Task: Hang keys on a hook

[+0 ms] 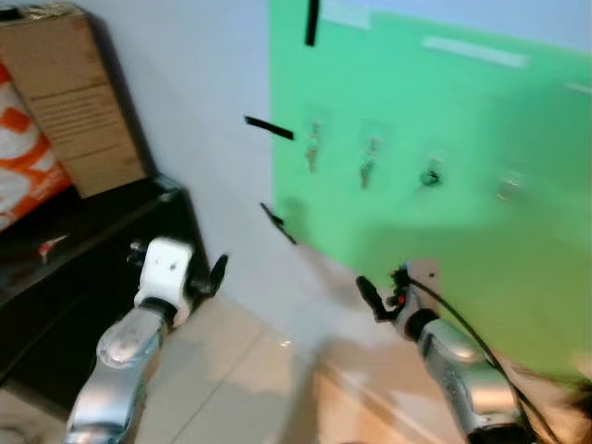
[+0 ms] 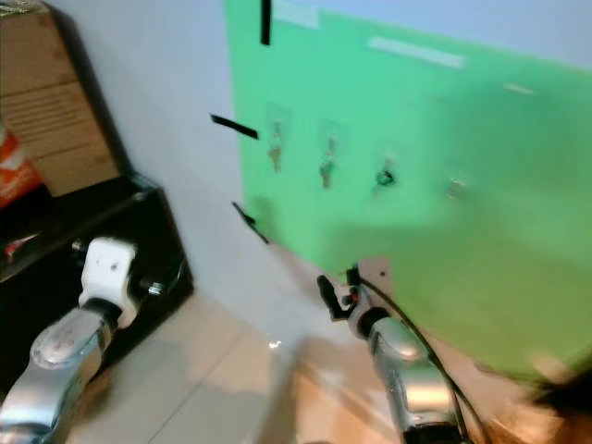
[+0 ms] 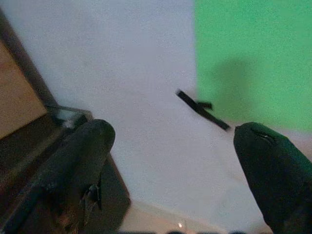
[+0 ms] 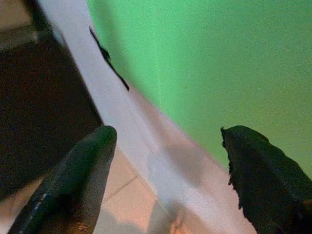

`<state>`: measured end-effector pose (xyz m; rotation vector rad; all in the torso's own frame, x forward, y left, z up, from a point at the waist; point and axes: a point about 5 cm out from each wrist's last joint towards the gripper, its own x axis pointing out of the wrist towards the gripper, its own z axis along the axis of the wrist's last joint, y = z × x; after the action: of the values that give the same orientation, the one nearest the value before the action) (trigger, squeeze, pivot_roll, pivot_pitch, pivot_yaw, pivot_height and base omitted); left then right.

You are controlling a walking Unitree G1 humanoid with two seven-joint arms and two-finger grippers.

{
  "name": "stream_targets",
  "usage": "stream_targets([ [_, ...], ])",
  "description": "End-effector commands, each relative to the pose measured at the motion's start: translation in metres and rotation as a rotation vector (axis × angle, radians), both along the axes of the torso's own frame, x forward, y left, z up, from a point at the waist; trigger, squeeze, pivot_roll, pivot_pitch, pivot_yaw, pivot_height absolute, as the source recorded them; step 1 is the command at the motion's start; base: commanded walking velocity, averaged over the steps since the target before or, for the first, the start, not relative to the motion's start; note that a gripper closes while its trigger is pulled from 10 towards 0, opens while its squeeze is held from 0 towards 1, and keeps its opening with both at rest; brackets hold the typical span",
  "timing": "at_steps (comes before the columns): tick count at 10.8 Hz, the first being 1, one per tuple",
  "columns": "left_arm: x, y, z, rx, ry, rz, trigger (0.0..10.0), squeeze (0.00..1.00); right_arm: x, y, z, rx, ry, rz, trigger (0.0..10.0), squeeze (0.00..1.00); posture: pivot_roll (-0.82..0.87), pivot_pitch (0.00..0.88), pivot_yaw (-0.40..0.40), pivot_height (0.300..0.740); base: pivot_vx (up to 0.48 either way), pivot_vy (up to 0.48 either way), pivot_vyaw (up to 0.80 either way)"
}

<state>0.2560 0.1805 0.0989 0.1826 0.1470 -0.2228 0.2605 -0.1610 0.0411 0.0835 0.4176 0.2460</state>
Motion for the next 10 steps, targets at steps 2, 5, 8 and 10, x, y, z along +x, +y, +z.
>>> stream_targets([
  [2, -0.0043, 0.01, 0.0024, 0.034, -0.007, 0.037, 10.0, 0.0, 0.0075, 0.0098, 0.0085, 0.012, -0.049, 0.045, 10.0, 1.0, -0.01, 0.0, 0.008, 0.74, 0.341, 0.0, 0.76],
  [5, -0.0066, 0.0089, 0.0029, 0.034, -0.009, 0.033, 10.0, 0.0, 0.007, 0.0146, 0.0117, 0.033, -0.074, 0.111, 10.0, 1.0, 0.0, 0.0, 0.003, 0.74, 0.335, 0.0, 0.76],
  [8, -0.007, 0.0084, 0.0032, 0.039, -0.009, 0.036, 10.0, 0.0, 0.0085, 0.0107, 0.0128, 0.028, -0.084, 0.104, 10.0, 1.0, 0.0, 0.0, -0.004, 0.74, 0.34, 0.0, 0.76],
  [10, -0.0072, 0.0091, 0.0034, 0.043, -0.01, 0.041, 10.0, 0.0, 0.0103, 0.0093, 0.0145, 0.031, -0.1, 0.079, 10.0, 1.0, 0.0, 0.0, -0.005, 0.74, 0.337, 0.0, 0.76],
])
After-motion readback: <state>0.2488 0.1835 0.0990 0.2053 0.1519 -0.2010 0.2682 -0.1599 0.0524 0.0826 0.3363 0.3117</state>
